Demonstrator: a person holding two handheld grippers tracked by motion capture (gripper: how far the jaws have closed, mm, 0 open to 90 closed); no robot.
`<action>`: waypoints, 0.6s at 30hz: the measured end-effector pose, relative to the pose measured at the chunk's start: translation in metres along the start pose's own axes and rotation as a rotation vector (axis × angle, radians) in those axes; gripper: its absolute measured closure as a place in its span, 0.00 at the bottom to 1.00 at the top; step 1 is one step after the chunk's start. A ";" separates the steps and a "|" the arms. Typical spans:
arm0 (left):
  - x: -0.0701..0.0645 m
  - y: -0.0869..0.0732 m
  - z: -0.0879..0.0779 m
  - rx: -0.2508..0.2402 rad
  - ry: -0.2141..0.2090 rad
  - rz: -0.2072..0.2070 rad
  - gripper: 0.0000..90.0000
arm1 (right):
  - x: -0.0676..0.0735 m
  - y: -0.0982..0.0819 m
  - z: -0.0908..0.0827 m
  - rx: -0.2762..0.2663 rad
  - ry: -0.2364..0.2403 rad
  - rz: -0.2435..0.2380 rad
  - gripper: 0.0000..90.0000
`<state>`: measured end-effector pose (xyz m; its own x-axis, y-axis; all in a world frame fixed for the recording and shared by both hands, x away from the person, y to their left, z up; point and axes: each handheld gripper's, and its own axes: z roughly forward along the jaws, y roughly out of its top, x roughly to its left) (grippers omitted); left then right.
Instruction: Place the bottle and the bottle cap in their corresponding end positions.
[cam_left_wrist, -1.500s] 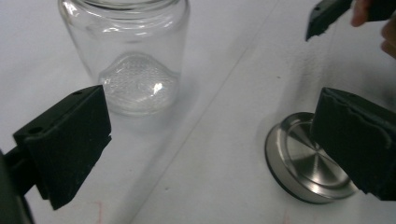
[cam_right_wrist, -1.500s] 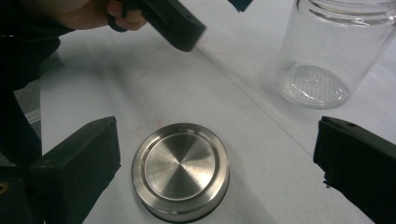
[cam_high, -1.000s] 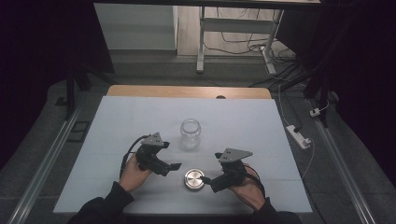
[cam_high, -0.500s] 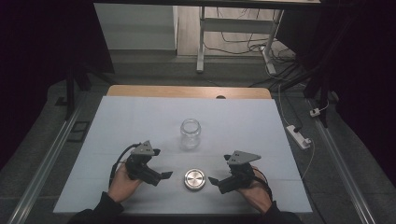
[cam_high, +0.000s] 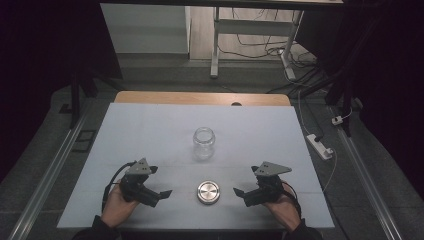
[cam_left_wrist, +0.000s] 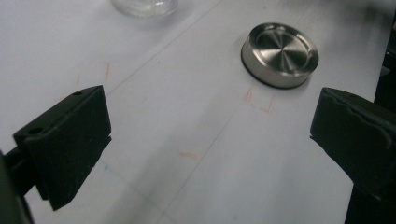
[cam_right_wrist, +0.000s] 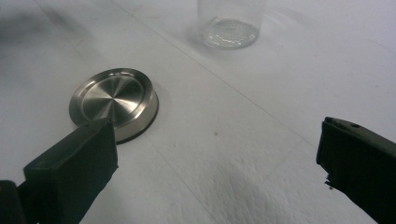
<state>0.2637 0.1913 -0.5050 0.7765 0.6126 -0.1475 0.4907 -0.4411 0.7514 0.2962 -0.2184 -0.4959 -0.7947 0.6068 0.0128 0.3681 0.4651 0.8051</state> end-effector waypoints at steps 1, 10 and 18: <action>0.000 -0.002 -0.002 0.001 0.005 -0.003 0.00 | -0.001 -0.001 -0.002 0.000 -0.005 0.003 0.00; -0.001 -0.023 -0.021 -0.019 0.030 -0.050 0.00 | -0.008 -0.011 -0.018 0.006 -0.040 0.034 0.00; 0.001 -0.044 -0.040 -0.036 0.057 -0.106 0.00 | -0.016 -0.023 -0.035 0.000 -0.083 0.076 0.00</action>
<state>0.2268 0.2371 -0.5124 0.6967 0.6914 -0.1912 0.5536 -0.3487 0.7563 0.2838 -0.2618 -0.4939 -0.7218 0.6916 0.0245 0.4256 0.4157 0.8037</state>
